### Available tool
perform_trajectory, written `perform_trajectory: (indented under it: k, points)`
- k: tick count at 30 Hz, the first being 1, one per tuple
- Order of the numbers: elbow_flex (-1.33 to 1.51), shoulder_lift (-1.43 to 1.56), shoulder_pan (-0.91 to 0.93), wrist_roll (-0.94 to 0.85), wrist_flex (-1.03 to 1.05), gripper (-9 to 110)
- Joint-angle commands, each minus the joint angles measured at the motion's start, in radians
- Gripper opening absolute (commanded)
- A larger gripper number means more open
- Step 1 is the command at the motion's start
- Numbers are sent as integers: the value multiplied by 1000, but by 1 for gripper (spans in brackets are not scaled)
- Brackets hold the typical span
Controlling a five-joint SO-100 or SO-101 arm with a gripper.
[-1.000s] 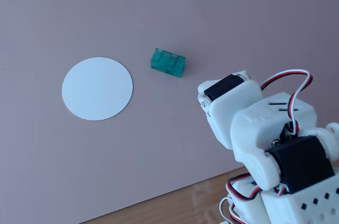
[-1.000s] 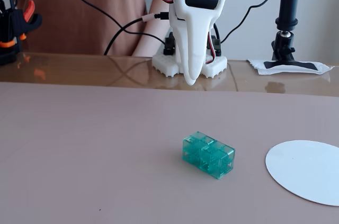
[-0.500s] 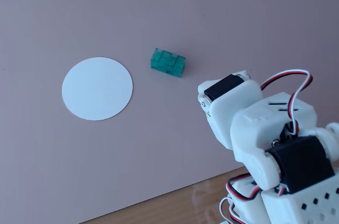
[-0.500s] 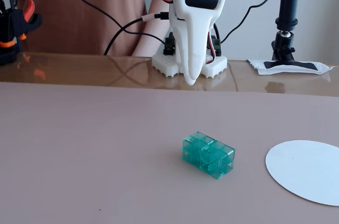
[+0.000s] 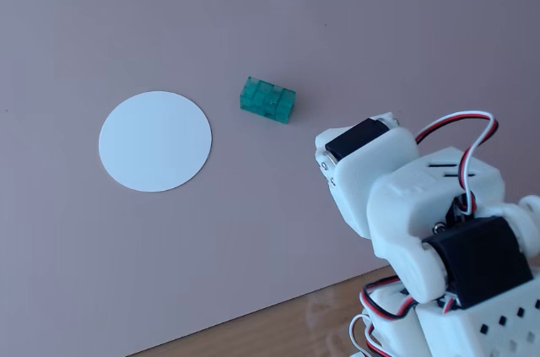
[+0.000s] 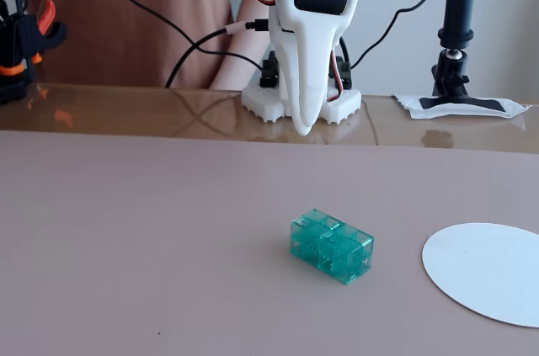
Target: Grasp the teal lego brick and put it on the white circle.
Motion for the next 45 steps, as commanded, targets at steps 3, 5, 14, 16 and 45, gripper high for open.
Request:
perform_trajectory:
  k: [3, 5, 14, 16, 45]
  points:
    - [-3, 8, -2, 5, -12, 0]
    - [-3, 8, -2, 5, -12, 0]
    - [-3, 8, -3, 51, -17, 0]
    - [-2, 8, -3, 55, -35, 0]
    - [-713, -1120, -25, 422, -321, 0]
